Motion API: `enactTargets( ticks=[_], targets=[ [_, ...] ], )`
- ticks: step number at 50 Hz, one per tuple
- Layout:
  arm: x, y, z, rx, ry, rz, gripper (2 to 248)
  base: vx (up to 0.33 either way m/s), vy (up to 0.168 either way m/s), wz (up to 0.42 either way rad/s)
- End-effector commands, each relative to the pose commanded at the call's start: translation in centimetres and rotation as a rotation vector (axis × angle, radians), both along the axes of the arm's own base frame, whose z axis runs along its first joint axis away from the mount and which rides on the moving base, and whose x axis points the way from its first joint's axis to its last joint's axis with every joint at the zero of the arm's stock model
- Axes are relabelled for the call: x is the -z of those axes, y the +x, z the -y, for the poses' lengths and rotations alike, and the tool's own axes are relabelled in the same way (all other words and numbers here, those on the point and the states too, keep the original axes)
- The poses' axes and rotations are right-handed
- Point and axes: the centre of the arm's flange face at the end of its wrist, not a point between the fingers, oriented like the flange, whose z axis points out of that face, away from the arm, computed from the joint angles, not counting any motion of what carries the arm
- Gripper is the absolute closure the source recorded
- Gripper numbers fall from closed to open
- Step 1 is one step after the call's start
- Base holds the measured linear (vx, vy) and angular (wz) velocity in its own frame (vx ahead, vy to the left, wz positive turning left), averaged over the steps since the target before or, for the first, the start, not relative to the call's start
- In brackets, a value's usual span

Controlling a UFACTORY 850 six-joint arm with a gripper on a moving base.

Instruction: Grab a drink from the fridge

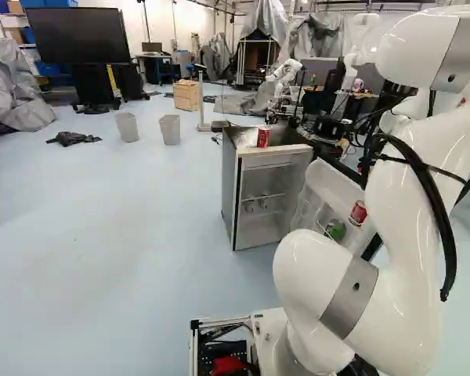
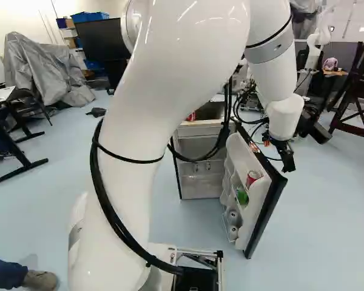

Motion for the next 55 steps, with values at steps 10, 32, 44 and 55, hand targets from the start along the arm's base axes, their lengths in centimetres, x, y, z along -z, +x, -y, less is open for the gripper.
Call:
enactTargets(
  ticks=[10,32,44,55],
  targets=[
    [0.0,0.0,-0.9,-0.009,0.005,-0.004,3,0.0,0.0,0.0],
    [-0.1,0.1,-3.1,-0.033,0.014,-0.012,3,0.0,0.0,0.0],
    [-0.2,0.1,-4.2,-0.044,0.014,-0.014,3,0.0,0.0,0.0],
    [-0.3,0.1,-5.2,-0.053,0.007,-0.016,3,0.0,0.0,0.0]
  ],
)
